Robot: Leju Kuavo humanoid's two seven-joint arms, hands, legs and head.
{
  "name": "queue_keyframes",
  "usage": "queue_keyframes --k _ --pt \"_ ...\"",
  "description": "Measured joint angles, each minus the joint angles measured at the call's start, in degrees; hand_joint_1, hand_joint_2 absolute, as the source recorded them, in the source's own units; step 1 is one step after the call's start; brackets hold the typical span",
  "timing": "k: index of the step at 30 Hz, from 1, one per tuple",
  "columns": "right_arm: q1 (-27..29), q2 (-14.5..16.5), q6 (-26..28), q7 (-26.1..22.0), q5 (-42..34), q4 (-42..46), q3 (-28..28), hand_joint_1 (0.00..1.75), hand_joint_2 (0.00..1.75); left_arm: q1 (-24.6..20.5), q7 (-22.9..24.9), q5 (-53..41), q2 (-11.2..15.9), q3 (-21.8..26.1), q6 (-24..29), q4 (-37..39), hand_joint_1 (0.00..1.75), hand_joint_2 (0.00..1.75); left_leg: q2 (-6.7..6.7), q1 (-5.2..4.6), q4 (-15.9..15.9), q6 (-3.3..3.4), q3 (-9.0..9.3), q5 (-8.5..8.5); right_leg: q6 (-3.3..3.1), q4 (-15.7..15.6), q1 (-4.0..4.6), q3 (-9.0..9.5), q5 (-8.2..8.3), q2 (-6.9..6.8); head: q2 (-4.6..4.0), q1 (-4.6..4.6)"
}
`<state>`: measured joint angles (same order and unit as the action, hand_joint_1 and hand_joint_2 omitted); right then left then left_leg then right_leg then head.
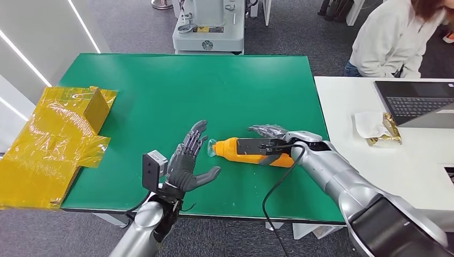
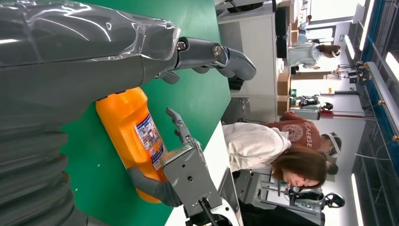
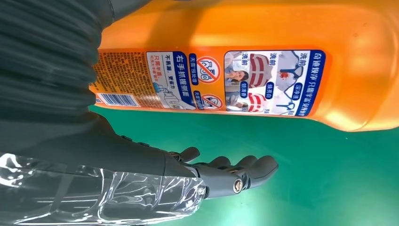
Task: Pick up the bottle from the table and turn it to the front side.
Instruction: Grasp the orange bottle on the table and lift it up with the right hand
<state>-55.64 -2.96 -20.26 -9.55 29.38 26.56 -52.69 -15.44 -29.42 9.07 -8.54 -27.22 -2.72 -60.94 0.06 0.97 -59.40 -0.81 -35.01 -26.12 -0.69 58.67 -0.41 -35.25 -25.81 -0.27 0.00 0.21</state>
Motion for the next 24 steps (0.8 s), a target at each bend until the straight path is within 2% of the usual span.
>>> queue_keyframes --k 5,17,24 --pt "-1.03 0.05 -4.66 1.25 -0.79 -0.81 -0.83 0.00 1.75 -0.74 0.40 2.31 0.26 0.11 -0.77 1.15 0.00 1.75 0.00 0.00 -0.01 0.00 0.00 0.00 0.00 0.00 0.00 0.00 0.00 0.00 0.00 0.00" --pt "-2.10 -0.01 -5.78 1.54 -1.16 -1.80 -2.01 0.00 1.75 -2.01 -0.09 3.48 0.79 0.11 -1.12 3.49 0.00 1.75 0.01 0.00 -0.01 0.00 0.02 0.00 -0.01 0.00 0.00 0.00 0.01 0.01 0.00 -0.01" --pt "-2.36 -1.49 -10.04 1.95 -1.81 -1.95 -4.22 0.00 1.75 0.60 0.20 3.93 0.91 0.11 -1.78 3.17 0.00 1.75 0.00 0.00 -0.01 0.00 0.01 0.00 0.00 -0.01 0.00 0.00 0.00 0.00 0.00 -0.01"
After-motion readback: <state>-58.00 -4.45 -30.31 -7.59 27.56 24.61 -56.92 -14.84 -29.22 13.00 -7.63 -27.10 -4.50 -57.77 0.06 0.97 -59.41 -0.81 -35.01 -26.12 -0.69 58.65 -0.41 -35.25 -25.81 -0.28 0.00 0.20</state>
